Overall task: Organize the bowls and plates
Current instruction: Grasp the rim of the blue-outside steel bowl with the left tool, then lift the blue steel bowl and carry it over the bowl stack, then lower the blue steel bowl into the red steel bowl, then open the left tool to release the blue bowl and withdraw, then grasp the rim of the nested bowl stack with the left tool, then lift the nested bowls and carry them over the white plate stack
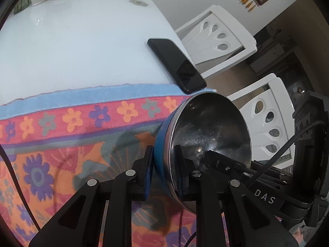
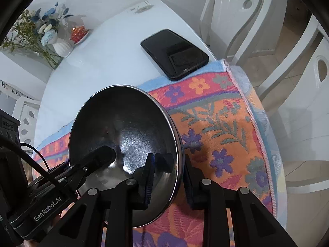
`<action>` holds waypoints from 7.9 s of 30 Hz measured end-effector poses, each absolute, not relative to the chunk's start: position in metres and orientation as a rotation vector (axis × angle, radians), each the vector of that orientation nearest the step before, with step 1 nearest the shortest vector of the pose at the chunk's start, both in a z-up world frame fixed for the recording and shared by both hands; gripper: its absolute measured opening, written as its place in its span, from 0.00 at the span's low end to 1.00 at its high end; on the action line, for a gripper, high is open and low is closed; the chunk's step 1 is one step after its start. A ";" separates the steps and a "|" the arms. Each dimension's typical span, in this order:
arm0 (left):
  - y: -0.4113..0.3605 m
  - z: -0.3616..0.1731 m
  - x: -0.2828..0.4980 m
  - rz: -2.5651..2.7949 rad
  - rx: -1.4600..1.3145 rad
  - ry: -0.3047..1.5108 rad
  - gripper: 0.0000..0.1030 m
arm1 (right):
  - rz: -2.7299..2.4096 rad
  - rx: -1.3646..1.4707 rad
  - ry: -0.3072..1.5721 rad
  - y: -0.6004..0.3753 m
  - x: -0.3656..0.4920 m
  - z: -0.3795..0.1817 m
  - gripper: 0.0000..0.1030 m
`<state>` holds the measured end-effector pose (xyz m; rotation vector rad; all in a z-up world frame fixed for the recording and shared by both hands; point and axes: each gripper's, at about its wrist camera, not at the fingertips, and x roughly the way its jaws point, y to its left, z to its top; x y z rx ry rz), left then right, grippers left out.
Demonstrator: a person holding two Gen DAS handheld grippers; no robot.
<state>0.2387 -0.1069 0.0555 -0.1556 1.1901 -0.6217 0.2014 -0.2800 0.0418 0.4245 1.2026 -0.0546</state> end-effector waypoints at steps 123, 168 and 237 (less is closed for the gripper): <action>0.001 0.093 -0.096 -0.465 -0.110 1.226 0.22 | 0.031 0.397 1.358 -0.171 -0.127 0.096 0.27; 0.031 0.179 -0.166 -0.479 -0.082 0.969 0.56 | -0.169 0.097 1.023 -0.131 -0.189 0.202 0.56; 0.027 0.057 -0.093 -0.342 -0.404 1.262 0.49 | 0.153 0.459 1.355 -0.190 -0.113 0.053 0.57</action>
